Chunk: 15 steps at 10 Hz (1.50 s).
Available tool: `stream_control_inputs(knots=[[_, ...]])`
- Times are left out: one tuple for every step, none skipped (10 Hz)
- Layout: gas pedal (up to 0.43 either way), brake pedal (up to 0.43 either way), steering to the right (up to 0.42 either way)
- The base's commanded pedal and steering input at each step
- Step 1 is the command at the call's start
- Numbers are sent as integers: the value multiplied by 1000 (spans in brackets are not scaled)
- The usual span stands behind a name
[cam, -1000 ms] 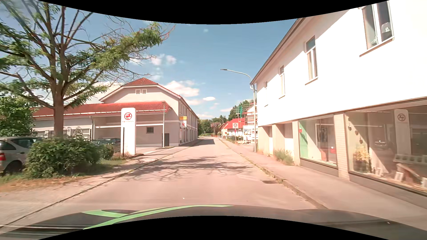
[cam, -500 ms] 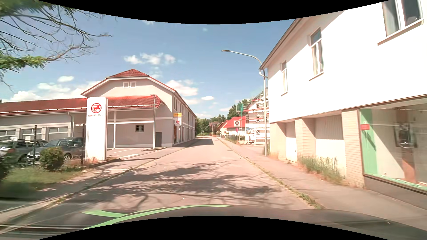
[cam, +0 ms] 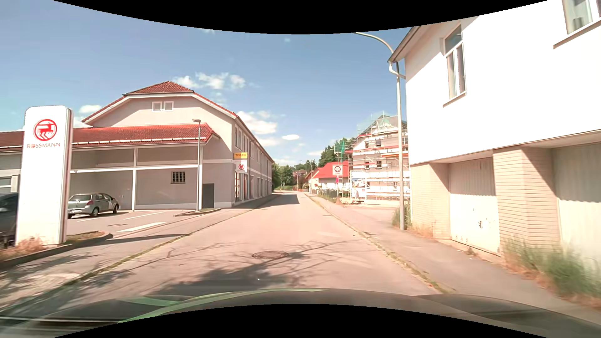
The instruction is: Follow the waypoints while adhering to traffic rules and regulations
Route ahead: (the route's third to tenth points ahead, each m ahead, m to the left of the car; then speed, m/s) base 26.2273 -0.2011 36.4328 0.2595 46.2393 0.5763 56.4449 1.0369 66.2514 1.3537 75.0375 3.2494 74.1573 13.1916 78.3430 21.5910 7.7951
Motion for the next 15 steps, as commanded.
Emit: stream_control_inputs(knots=[[8,0,5],[28,0,4],[39,0,4],[39,0,4],[47,0,4],[47,0,4],[59,0,4],[67,0,2],[67,0,0],[79,0,-1],[79,0,0],[87,0,-1],[87,0,-2],[87,0,-1],[87,0,-1]])
